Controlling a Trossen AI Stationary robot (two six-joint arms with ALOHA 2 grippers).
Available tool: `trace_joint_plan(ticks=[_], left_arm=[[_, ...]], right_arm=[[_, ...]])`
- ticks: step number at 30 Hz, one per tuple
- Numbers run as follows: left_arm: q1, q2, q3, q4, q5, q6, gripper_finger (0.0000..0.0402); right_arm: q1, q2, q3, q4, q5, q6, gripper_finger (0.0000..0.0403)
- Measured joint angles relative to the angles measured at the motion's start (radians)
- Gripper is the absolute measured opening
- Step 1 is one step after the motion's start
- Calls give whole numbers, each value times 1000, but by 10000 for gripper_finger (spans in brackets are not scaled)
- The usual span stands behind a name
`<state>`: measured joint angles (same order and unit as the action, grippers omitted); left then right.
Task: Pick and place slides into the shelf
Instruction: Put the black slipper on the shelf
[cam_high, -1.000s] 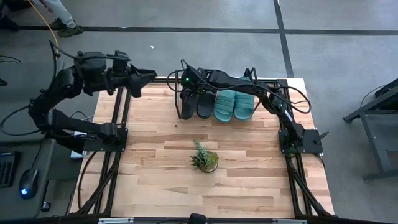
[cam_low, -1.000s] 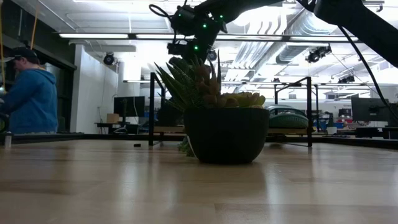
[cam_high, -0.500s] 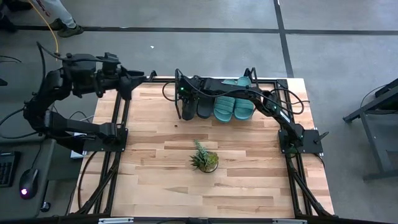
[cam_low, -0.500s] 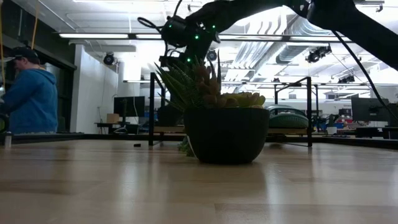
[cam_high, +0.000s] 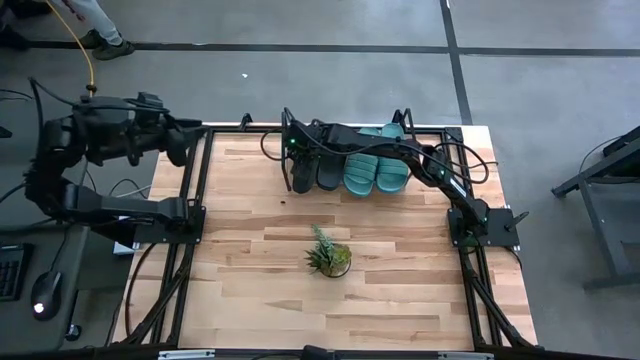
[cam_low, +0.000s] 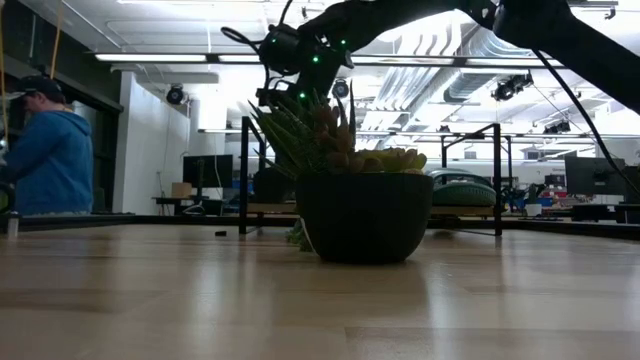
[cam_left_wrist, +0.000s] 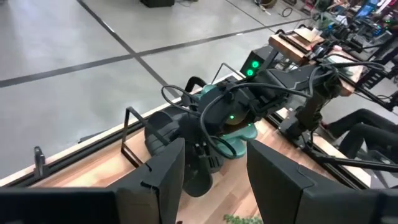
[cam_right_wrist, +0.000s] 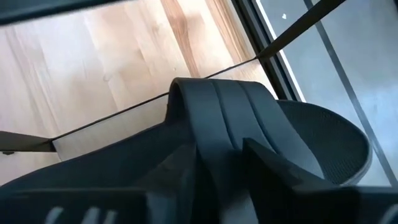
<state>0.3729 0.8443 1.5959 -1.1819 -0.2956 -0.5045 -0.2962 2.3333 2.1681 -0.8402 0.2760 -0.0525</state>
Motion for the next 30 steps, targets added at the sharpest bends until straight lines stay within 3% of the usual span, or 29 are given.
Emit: trace_joint_plan(ticks=[11, 21, 30], left_arm=[[0, -32, 0, -7, -31, 7, 156], [0, -31, 0, -31, -39, 2, 156], [0, -31, 0, -39, -59, 0, 156]], right_arm=[[-3, 1, -1, -5, -52, 3, 7], [-3, 3, 18, -18, -55, -28, 1], [-13, 5, 147, -23, -42, -53, 1]])
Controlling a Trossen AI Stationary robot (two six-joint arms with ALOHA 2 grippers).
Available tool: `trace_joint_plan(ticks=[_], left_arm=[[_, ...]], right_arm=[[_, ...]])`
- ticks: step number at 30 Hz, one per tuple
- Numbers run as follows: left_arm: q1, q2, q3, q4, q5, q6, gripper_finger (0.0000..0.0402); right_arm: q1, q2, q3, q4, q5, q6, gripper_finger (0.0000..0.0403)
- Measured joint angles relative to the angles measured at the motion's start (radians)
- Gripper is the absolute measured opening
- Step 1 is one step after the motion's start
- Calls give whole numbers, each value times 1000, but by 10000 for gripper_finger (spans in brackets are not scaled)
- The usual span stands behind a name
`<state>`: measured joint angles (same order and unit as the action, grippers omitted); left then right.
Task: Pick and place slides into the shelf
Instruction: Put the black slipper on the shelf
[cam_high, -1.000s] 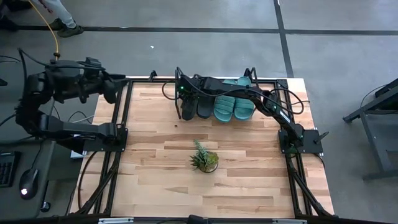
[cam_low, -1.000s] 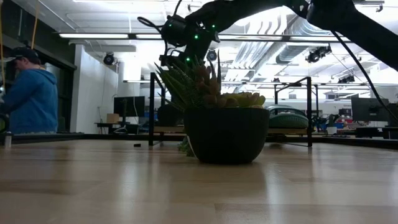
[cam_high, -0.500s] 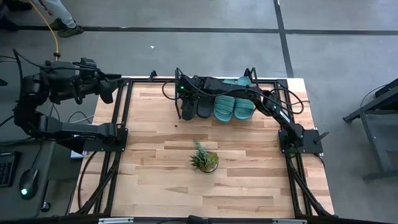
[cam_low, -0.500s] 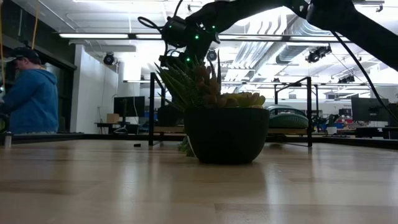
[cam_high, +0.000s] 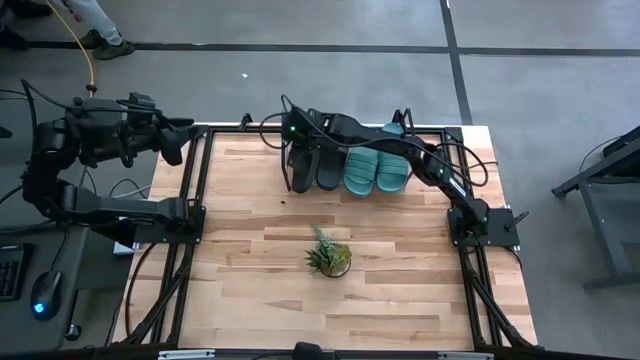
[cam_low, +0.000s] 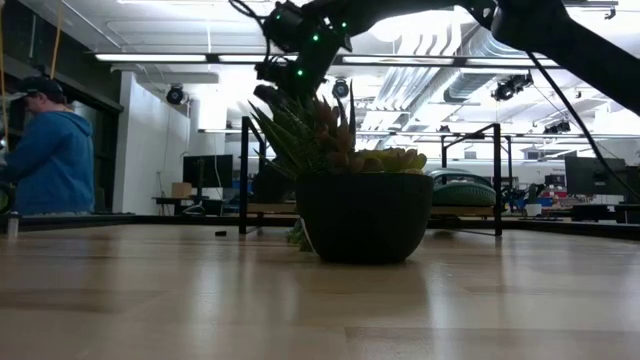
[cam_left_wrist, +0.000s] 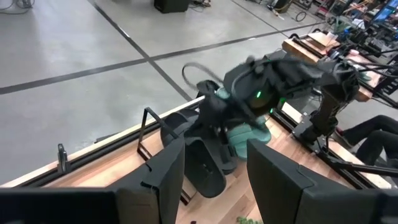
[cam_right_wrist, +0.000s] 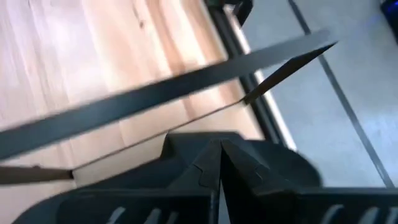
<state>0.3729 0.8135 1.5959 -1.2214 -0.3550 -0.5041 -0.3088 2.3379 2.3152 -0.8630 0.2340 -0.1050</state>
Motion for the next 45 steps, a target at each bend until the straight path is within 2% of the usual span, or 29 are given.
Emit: trace_joint_plan(ticks=[6, 10, 13, 18, 22, 26, 31, 35, 39, 45], left_arm=[[0, 0, 0, -20, 0, 1, 156], [0, 0, 0, -40, -15, 1, 156], [0, 0, 0, -48, -23, 1, 156], [0, 0, 0, -48, -24, 3, 156], [0, 0, 0, -47, -38, 2, 156], [0, 0, 0, -47, -39, -1, 156], [0, 0, 0, -47, -54, -2, 156], [0, 0, 0, -46, -58, -3, 156], [0, 0, 0, -46, -59, -4, 156], [0, 0, 0, -46, -58, -17, 156]], right_arm=[[-7, 0, 40, -43, -9, -1, 0], [-8, 0, 40, -128, -84, -29, 0], [-6, 0, 40, -172, -103, -50, 0], [-4, 0, 40, -177, -162, -112, 5], [-4, 0, 40, -173, -185, -139, 44], [-4, -1, 40, -164, -175, -191, 111], [-10, -3, 27, -132, -128, -284, 199], [-17, -4, -8, -74, -70, -335, 251], [-32, -4, -61, -25, -65, -348, 271], [-45, -4, -92, -19, 4, -344, 260]])
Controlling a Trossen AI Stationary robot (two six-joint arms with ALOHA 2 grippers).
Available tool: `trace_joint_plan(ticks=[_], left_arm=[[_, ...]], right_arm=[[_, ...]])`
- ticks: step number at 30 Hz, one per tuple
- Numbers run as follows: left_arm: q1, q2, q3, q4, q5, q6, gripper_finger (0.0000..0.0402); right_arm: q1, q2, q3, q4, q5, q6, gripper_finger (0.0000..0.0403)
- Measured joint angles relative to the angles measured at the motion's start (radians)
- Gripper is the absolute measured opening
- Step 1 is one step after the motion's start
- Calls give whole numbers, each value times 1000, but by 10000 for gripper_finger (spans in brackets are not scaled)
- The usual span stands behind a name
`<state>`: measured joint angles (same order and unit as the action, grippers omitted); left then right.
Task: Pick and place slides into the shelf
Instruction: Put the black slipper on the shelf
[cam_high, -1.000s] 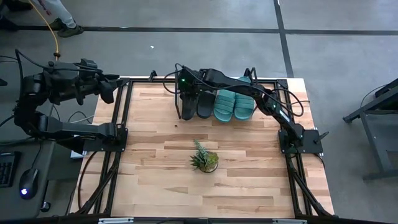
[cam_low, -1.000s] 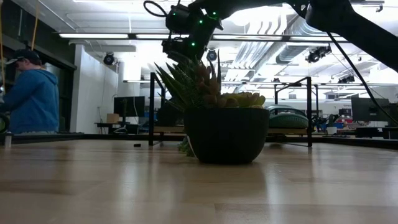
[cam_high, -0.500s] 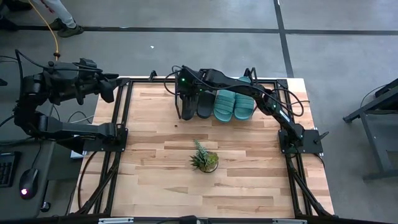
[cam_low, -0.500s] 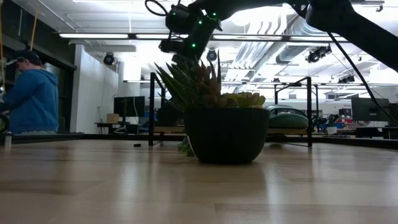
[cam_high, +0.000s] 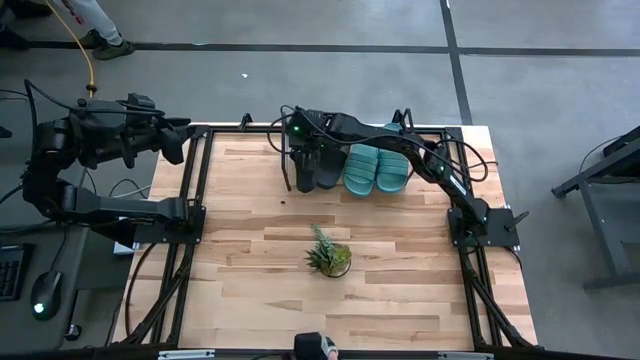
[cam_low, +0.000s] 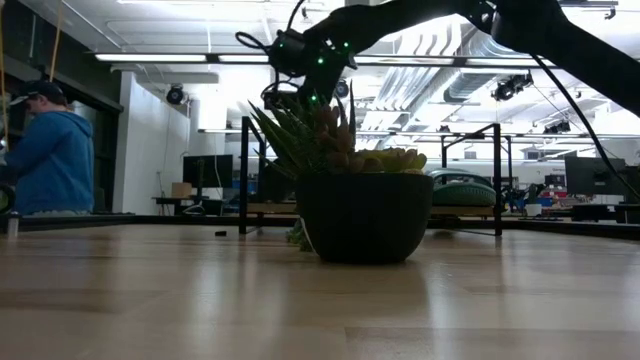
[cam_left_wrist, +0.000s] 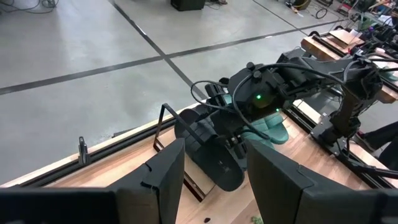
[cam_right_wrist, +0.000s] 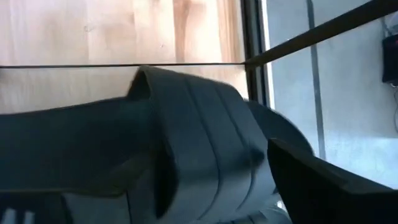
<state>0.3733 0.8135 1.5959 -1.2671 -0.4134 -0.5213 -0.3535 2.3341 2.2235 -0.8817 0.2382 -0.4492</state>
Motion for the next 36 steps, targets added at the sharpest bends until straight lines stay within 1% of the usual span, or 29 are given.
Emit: trace_joint_plan(ticks=[2, 5, 14, 16, 21, 24, 27, 33, 36], left_arm=[[0, 0, 0, 0, 0, 0, 156], [0, 0, 0, 0, 0, -1, 156], [0, 0, 0, 0, 0, -2, 156], [0, 0, 0, 0, 0, -2, 156], [0, 0, 0, 0, -3, -1, 156], [0, 0, 0, 0, -14, -1, 156], [0, 0, 0, 0, -17, -1, 156], [0, 0, 0, 0, -17, -7, 156], [0, 0, 0, 0, -17, -12, 156]], right_arm=[[0, 0, 0, 8, 17, 3, 246], [0, 0, 0, 11, 20, 15, 208], [3, 0, 0, 16, -12, 89, 35], [5, 0, 0, 13, -32, 103, 11], [7, 0, 0, 18, -47, 174, 13], [6, 0, 0, 32, -59, 203, 4], [7, 0, 0, 41, -61, 216, 4], [7, 0, 0, 66, -56, 202, 2], [7, 0, 0, 54, -74, 178, 4]])
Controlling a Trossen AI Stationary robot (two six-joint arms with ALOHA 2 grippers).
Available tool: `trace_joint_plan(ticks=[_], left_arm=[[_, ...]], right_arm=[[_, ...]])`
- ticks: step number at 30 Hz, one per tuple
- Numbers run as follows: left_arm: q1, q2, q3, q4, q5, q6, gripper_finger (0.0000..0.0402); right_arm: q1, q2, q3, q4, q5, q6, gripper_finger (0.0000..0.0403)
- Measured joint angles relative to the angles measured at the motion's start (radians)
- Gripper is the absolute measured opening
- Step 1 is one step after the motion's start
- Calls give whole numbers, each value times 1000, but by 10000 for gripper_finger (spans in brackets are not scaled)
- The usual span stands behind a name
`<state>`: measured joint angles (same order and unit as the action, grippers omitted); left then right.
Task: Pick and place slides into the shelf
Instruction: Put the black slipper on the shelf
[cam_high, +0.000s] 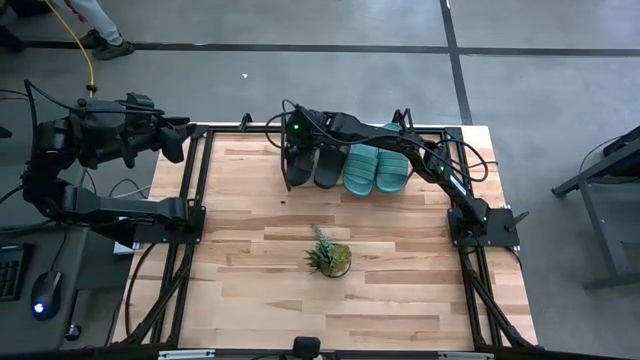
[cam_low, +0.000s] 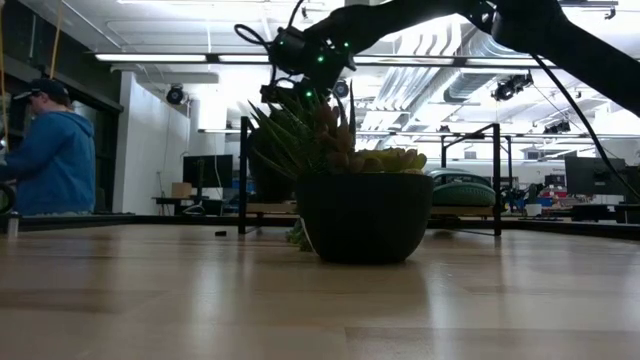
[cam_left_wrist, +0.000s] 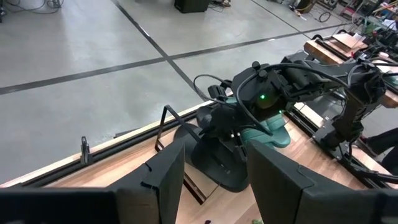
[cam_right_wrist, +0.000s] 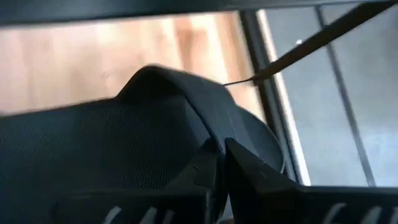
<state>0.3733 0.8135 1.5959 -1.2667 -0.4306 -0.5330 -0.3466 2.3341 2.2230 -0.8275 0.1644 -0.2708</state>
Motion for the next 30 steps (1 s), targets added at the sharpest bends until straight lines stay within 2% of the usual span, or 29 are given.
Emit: trace_joint_plan(ticks=[5, 11, 15, 19, 25, 30], left_arm=[[0, 0, 0, 0, 0, -25, 156], [0, 0, 0, 26, 0, -25, 156], [0, 0, 0, 61, 0, -25, 156], [0, 1, 0, 69, 0, -26, 156], [0, 11, 0, 69, 0, -26, 156], [0, 37, 0, 71, 2, -26, 156]], right_arm=[[0, 0, 1, -73, -37, -14, 43], [-1, 0, 1, -66, -41, -20, 141], [-14, 0, 1, -59, 5, -17, 207], [-37, 0, 1, -62, 26, 30, 255], [-71, 0, 1, -58, -104, 114, 279], [-62, 0, 1, -73, -130, 117, 279]])
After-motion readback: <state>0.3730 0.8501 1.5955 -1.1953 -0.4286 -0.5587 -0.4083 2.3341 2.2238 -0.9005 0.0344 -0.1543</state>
